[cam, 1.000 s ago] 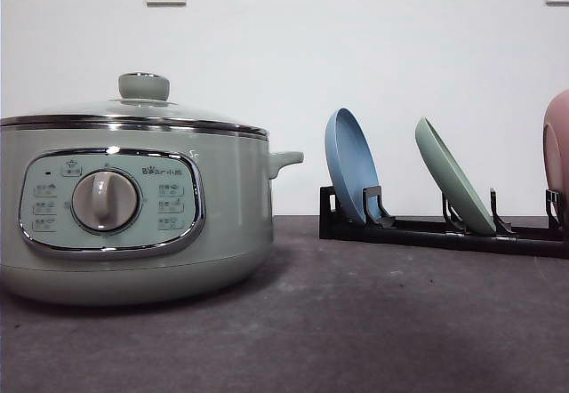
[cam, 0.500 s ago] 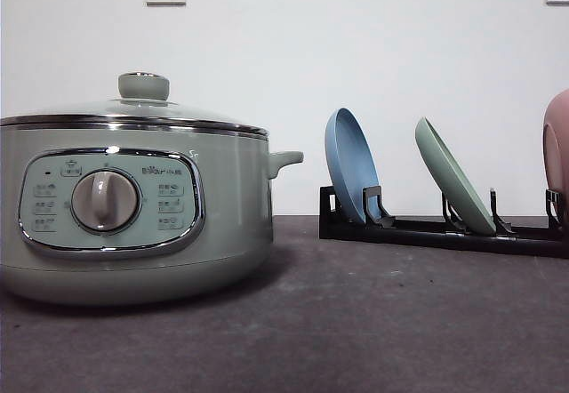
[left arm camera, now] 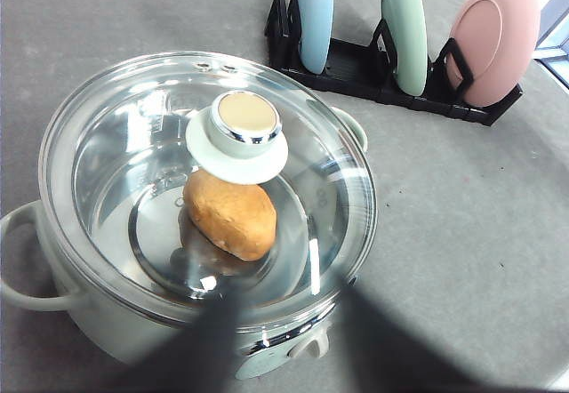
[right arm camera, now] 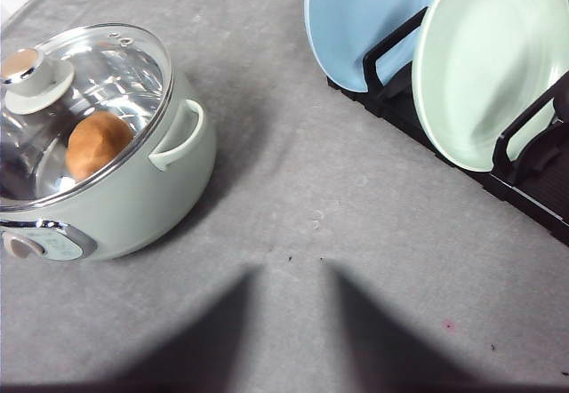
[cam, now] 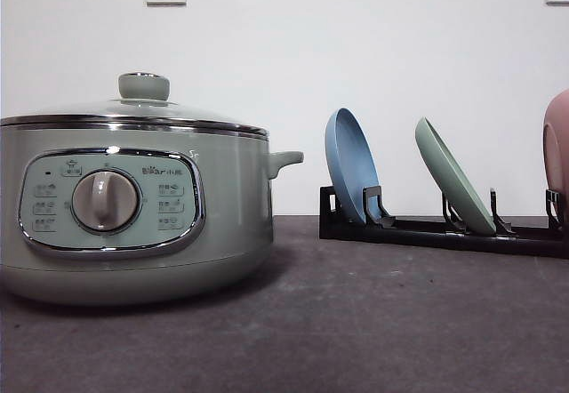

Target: Transfer potato from steamer to green plate

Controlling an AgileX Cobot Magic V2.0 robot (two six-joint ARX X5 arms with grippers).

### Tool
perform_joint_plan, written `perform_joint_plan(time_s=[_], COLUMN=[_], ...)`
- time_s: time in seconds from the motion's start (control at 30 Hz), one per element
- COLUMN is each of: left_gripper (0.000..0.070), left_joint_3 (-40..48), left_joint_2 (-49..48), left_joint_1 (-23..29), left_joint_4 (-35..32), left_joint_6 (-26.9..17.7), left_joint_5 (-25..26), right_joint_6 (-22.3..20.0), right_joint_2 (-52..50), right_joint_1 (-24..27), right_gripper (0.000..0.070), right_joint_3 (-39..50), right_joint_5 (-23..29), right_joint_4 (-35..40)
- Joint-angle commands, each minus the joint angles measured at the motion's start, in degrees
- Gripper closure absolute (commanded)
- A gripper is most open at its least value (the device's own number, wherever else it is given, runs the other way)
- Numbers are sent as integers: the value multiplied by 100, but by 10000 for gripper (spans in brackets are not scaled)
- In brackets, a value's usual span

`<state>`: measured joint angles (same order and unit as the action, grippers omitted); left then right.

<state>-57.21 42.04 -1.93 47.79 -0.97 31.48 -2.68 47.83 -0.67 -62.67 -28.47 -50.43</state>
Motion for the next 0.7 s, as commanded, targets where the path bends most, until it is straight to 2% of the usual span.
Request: perform_joint_plan(time_s=[0.0, 0.03, 0.67], left_gripper=[181, 137, 139], left_joint_3=[-138, -138, -138], left_joint_2=[26, 26, 26], left_joint_1=[-7, -7, -7], left_joint_4=[-71, -72, -70], left_joint_6=[-92, -92, -92], left_joint_5=[28, 28, 28], right_joint_6=[57, 59, 150], right_joint_2=[37, 37, 41], right_joint_1=[-2, -2, -2], right_gripper=[164, 152, 153], right_joint_3=[-120, -120, -120], right_joint_5=[4, 2, 1], right_joint_4=[26, 26, 95])
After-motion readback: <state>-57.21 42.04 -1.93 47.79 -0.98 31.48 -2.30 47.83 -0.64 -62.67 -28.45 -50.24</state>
